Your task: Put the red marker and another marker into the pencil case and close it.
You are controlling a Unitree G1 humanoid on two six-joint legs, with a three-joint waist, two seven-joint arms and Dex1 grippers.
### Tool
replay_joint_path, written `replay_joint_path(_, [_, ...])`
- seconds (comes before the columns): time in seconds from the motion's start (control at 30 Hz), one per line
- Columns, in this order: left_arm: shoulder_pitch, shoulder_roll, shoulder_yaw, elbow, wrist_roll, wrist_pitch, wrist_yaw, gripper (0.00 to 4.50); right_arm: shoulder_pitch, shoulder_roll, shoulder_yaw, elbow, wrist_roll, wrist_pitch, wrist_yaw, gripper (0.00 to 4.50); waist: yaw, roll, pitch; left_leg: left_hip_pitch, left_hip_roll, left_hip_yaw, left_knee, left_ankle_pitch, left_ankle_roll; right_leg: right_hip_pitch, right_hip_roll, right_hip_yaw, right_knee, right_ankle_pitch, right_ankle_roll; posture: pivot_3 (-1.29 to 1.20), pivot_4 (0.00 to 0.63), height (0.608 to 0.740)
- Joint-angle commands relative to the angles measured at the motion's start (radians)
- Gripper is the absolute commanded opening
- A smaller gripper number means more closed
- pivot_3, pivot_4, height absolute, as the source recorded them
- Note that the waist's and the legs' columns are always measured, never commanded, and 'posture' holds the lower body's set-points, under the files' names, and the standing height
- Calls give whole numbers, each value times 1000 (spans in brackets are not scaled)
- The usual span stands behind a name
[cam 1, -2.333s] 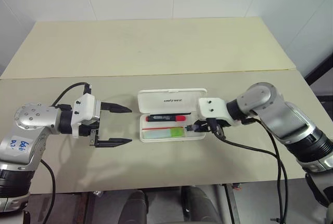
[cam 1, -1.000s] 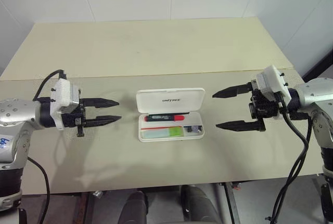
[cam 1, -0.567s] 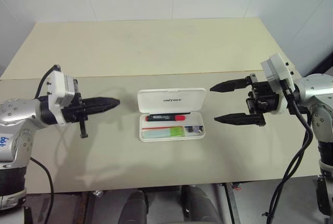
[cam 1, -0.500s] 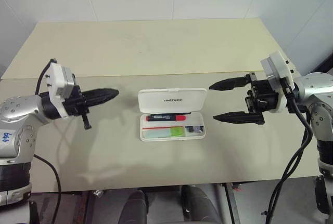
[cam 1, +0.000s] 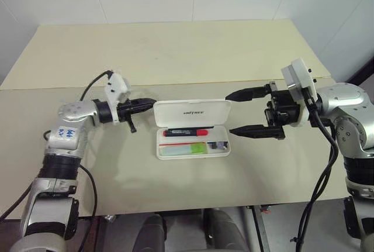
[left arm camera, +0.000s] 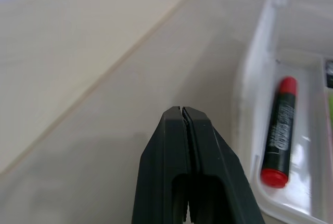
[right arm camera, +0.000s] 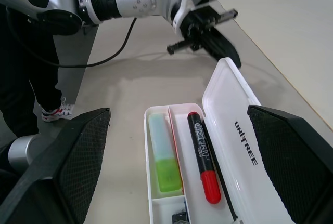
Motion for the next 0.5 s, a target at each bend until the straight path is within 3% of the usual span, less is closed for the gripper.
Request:
replay_joint_path(0.03, [-42, -13, 10, 14, -1, -54, -42, 32, -17, 0, -11, -36, 11, -8, -13, 4500, 1, 0, 0, 0, 0, 0, 0, 0, 0, 0, 0, 0, 0, 0, 0, 0, 150, 740])
replay_joint_path(0.27, [29, -5, -31, -90, -12, -138, -216, 32, 0, -1, -16, -46, 20, -6, -21, 4500, 2, 0, 0, 0, 0, 0, 1, 0, 0, 0, 0, 0, 0, 0, 0, 0, 150, 740])
replay_joint_path(0.5, [81, -13, -120, -143, 55, -105, -231, 32, 16, 13, -15, -61, 23, -7, -35, 4500, 2, 0, 0, 0, 0, 0, 2, 0, 0, 1, 0, 0, 0, 0, 0, 0, 150, 740])
